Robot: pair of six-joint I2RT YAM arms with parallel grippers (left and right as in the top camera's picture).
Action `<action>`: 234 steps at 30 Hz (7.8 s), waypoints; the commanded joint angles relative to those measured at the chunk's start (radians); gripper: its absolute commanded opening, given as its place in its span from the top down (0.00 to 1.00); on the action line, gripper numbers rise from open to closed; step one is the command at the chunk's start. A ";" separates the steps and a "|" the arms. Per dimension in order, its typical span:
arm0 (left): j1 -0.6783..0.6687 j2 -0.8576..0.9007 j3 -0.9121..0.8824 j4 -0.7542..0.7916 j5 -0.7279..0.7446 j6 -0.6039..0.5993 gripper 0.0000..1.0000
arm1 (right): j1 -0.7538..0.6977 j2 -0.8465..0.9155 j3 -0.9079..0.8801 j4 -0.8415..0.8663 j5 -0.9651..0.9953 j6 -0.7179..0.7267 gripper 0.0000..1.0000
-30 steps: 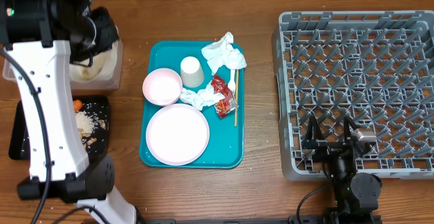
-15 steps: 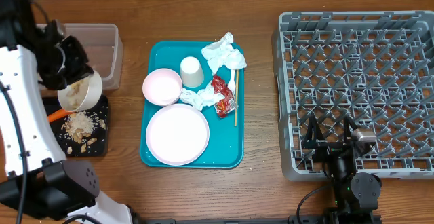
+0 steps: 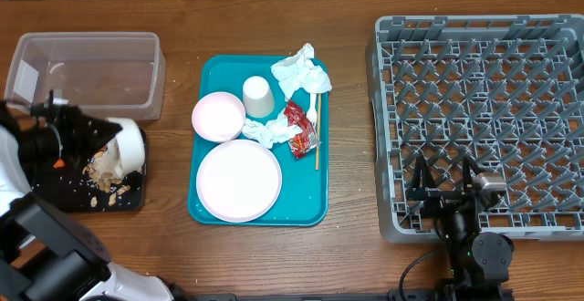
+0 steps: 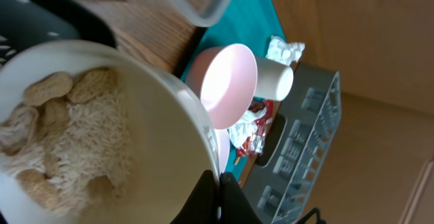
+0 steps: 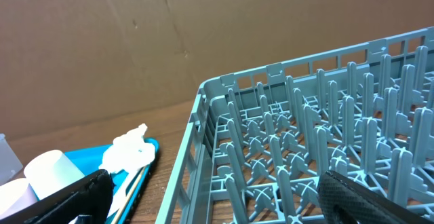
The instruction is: Sort waste into correct bins and load items into the dishwasher rack
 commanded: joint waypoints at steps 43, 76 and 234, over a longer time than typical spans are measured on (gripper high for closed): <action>0.283 0.037 -0.187 0.189 0.451 -0.047 0.96 | -0.002 -0.008 -0.010 0.006 0.009 -0.008 0.00; 0.292 0.036 -0.187 0.007 0.646 0.369 0.96 | -0.002 -0.008 -0.010 0.006 0.009 -0.008 0.00; -0.297 0.008 0.435 -0.126 -0.890 -0.727 0.00 | -0.001 -0.008 -0.010 0.242 -0.464 0.768 0.00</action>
